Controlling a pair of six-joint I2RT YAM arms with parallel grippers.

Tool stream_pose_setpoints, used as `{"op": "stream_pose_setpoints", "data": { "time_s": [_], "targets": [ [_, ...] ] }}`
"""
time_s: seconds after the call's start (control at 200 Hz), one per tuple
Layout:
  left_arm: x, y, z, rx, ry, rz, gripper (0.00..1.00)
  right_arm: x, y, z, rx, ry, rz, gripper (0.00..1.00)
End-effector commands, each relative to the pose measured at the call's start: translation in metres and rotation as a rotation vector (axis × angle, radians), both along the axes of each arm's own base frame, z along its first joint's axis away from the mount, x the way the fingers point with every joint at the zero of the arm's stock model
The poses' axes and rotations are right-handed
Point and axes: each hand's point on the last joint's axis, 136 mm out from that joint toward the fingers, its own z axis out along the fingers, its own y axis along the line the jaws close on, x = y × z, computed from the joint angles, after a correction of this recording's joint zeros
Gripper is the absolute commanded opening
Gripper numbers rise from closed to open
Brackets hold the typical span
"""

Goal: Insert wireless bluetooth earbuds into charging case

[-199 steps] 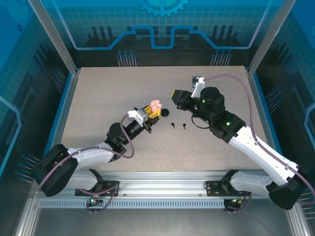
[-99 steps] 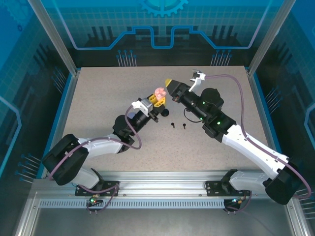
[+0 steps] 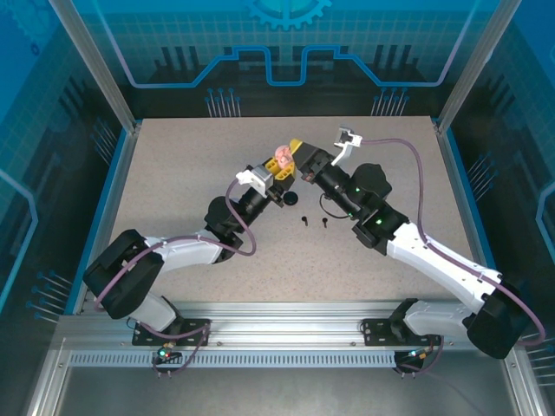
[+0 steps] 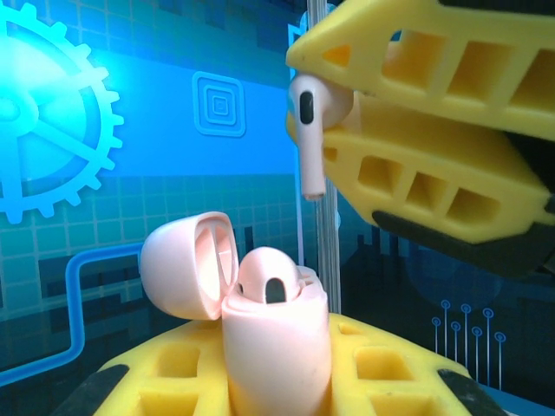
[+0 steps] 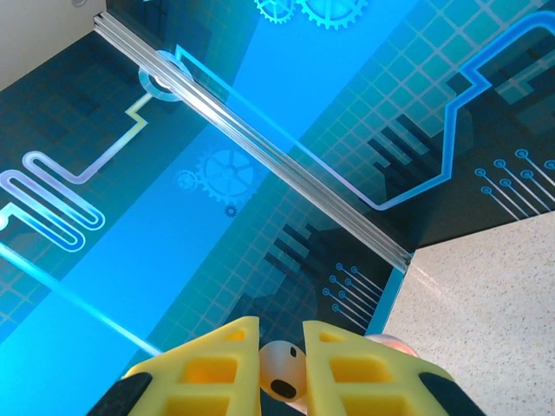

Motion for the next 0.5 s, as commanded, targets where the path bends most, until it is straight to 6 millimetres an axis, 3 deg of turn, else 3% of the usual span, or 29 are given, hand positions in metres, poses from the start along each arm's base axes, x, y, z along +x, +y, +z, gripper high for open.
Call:
{"op": "stream_pose_setpoints", "data": {
  "time_s": [0.0, 0.495],
  "targets": [
    [-0.001, 0.003, 0.022, -0.047, -0.057, 0.019, 0.00, -0.001, -0.002, 0.001, 0.035, -0.009, -0.015, 0.15],
    [-0.004, 0.004, 0.029, -0.056, -0.071, 0.011, 0.00, 0.004, 0.001, -0.017, 0.017, 0.046, -0.016, 0.12]
  ]
}}
